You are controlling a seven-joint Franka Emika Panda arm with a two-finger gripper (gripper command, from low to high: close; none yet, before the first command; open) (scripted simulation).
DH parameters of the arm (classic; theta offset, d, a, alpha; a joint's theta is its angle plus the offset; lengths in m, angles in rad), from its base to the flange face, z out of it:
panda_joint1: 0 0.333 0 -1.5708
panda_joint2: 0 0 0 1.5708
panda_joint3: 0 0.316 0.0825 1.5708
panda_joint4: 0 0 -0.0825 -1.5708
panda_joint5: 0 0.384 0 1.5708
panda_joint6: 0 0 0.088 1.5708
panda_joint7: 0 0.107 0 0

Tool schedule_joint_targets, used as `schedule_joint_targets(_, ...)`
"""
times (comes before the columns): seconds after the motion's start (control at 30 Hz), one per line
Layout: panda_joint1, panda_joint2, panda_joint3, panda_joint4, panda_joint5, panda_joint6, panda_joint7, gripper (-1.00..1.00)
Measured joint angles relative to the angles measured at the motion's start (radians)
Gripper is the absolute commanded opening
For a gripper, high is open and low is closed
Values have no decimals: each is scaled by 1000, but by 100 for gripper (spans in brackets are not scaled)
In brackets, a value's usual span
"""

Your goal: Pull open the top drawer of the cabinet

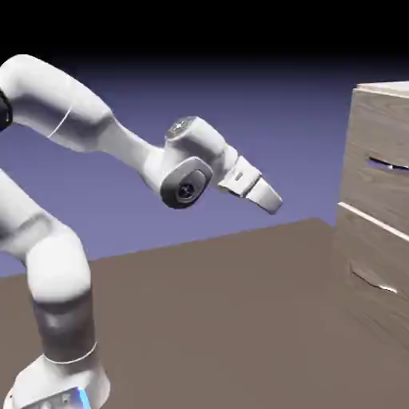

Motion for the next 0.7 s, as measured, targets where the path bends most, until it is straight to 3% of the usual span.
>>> schedule_joint_targets(0.7, -625, -344, 412, 211, 913, -280, -883, 0)
